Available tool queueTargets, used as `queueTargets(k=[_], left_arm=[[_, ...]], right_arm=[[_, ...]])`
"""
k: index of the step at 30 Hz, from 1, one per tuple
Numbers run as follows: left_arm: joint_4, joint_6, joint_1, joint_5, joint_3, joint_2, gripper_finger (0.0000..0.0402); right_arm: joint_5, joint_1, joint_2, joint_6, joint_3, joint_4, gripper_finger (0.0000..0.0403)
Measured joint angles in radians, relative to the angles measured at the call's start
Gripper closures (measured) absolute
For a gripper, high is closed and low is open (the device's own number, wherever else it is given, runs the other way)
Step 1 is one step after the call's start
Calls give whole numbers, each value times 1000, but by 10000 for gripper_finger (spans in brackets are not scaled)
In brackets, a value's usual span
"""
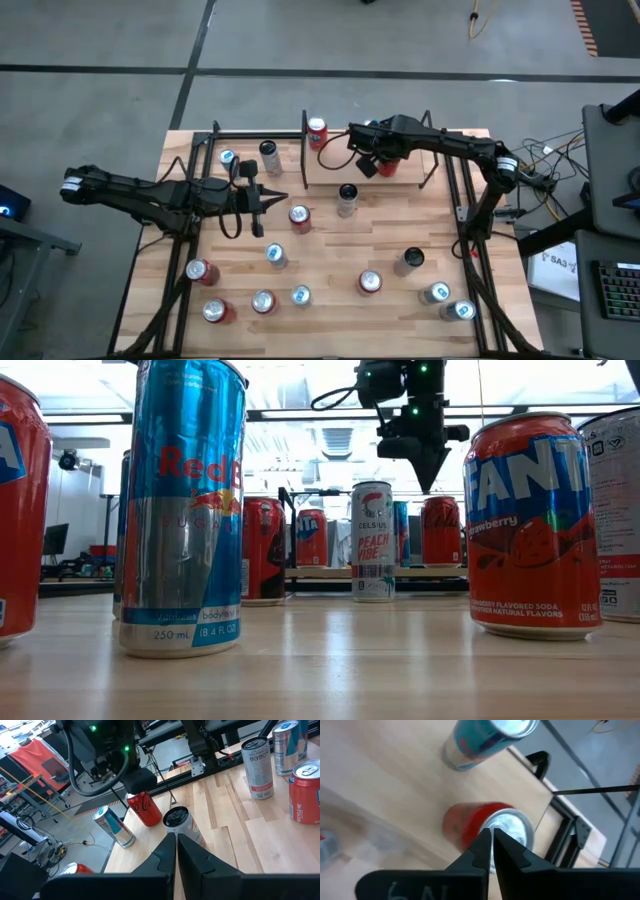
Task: Place canned beverage on shelf
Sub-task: Put the dark red soda can on the shelf
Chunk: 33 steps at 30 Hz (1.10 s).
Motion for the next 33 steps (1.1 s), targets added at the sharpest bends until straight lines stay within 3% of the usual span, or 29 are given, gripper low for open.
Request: queueTargets(k=[16, 33], left_arm=[[0, 0, 0, 0, 0, 0, 402], [0, 0, 0, 0, 0, 0, 402]], right_arm=[[53, 2, 0, 39, -106, 51, 394], [65, 2, 1, 70, -113, -17, 394]])
